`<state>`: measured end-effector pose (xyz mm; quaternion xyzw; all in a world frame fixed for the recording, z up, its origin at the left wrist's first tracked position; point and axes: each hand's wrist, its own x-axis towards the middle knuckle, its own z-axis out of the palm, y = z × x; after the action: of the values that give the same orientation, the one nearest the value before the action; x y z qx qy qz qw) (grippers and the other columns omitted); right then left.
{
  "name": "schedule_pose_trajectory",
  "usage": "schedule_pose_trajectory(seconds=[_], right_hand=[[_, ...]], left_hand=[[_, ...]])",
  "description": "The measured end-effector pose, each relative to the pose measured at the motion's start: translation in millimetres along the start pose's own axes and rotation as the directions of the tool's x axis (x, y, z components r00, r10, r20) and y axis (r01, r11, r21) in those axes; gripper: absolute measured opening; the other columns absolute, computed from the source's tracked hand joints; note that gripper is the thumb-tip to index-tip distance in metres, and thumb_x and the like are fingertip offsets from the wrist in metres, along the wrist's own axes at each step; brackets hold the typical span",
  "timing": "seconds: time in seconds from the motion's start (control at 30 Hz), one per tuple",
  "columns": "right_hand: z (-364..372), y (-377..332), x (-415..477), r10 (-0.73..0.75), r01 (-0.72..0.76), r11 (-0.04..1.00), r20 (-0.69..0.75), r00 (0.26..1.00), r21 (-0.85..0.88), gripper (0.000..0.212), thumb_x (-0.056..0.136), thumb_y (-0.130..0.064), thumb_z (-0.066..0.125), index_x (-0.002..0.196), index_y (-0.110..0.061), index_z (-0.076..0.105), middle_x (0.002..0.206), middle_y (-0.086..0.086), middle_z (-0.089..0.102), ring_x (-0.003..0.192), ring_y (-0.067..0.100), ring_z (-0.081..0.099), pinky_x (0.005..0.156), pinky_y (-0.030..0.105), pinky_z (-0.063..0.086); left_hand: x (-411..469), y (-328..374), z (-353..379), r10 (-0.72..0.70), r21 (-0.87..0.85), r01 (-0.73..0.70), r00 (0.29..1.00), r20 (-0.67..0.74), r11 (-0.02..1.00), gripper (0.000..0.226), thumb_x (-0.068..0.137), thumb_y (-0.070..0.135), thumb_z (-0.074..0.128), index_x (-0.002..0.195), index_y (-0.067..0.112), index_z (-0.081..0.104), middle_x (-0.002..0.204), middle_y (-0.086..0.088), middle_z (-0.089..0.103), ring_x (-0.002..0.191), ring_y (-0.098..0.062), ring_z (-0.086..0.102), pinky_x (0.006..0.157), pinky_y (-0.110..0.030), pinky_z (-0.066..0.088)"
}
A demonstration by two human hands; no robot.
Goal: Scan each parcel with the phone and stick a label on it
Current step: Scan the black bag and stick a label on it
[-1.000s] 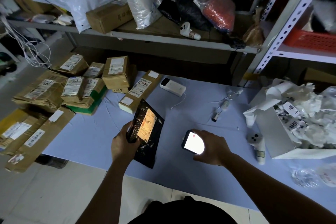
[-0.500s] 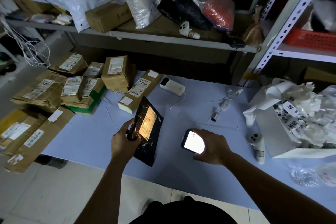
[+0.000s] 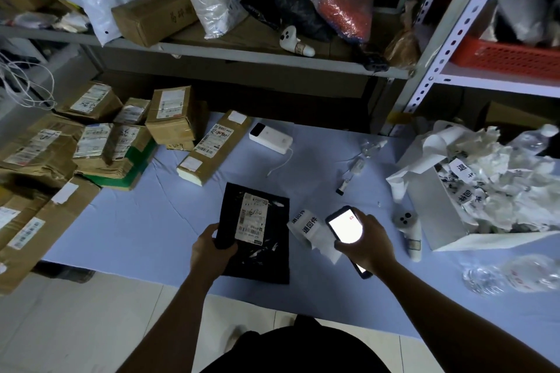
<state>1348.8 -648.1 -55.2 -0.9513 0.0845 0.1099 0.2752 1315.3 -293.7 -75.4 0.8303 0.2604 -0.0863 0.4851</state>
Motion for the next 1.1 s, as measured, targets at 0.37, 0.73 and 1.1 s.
schedule_pose_trajectory(seconds=[0.37, 0.73, 1.1], right_hand=[[17.5, 68.0, 2.2, 0.214, -0.211, 0.973, 0.016, 0.977, -0.089, 0.093, 0.063, -0.055, 0.086, 0.142, -0.029, 0.045, 0.125, 0.001, 0.063, 0.114, 0.025, 0.060, 0.088, 0.041, 0.056], [15.6, 84.3, 21.8, 0.146, -0.130, 0.980, 0.098, 0.984, -0.151, 0.098, 0.065, -0.071, 0.080, 0.141, -0.017, 0.052, 0.132, 0.009, 0.055, 0.126, 0.030, 0.051, 0.101, 0.047, 0.049], [-1.5, 26.3, 32.4, -0.123, 0.045, 0.951, 0.239, 0.963, 0.307, 0.043, 0.095, -0.036, 0.069, 0.131, -0.014, 0.065, 0.122, 0.003, 0.068, 0.108, 0.017, 0.066, 0.096, 0.031, 0.052]], left_hand=[[-7.0, -1.2, 39.4, -0.098, 0.504, 0.105, 0.994, -0.041, 0.857, 0.063, 0.081, 0.037, 0.072, 0.136, 0.018, 0.047, 0.122, -0.014, 0.053, 0.114, -0.033, 0.054, 0.096, -0.047, 0.048], [-26.8, 56.3, 125.5, 0.187, 0.195, -0.205, 0.977, 0.106, 0.959, 0.029, 0.080, 0.030, 0.076, 0.107, 0.023, 0.069, 0.086, 0.008, 0.069, 0.077, -0.010, 0.065, 0.068, -0.024, 0.052], [-21.2, 89.1, 162.8, 0.022, -0.372, 0.067, 0.973, 0.231, 0.926, 0.029, 0.080, 0.003, 0.080, 0.101, 0.022, 0.073, 0.085, 0.001, 0.076, 0.076, -0.013, 0.073, 0.066, -0.028, 0.057]])
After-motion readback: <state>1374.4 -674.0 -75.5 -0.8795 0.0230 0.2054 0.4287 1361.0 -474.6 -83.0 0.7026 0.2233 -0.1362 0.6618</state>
